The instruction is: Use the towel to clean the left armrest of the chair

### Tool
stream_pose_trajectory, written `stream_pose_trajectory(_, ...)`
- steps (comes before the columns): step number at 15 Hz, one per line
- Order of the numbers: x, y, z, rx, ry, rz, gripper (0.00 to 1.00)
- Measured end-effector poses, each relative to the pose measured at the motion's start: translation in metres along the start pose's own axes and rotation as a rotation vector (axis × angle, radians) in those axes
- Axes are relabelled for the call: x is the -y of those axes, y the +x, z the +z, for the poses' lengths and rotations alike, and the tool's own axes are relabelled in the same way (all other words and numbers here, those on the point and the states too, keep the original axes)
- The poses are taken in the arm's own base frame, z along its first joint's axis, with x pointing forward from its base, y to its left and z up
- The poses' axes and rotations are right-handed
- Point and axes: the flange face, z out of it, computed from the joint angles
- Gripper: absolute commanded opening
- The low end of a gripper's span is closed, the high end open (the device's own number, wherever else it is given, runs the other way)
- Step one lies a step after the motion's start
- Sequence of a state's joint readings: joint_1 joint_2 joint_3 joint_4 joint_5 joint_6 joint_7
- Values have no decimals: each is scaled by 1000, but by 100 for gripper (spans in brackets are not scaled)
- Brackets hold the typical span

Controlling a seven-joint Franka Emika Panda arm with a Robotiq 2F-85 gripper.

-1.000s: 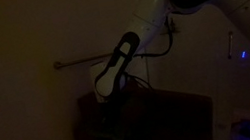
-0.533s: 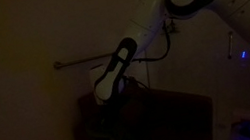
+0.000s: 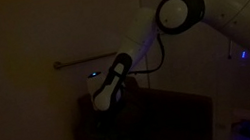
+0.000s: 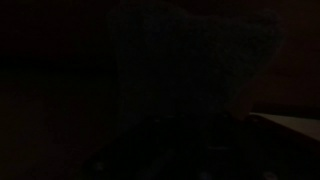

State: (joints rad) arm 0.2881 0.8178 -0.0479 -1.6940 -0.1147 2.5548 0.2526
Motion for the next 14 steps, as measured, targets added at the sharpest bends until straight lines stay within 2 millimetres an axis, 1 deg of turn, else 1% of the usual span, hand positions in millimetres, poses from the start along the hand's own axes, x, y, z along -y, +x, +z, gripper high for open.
stream_pose_trajectory(4, 1, -3, -2, 10, 33, 9, 7)
stream_pose_trajectory(6, 2, -15, -3, 37, 68, 24, 7)
stream_pose_trajectory(8, 4, -38, -5, 84, 100, 51, 7)
stream_pose_trajectory(11, 7, -84, -6, 174, 127, 83, 7)
stream_pose_trajectory(14, 5, -123, -5, 264, 128, 109, 7)
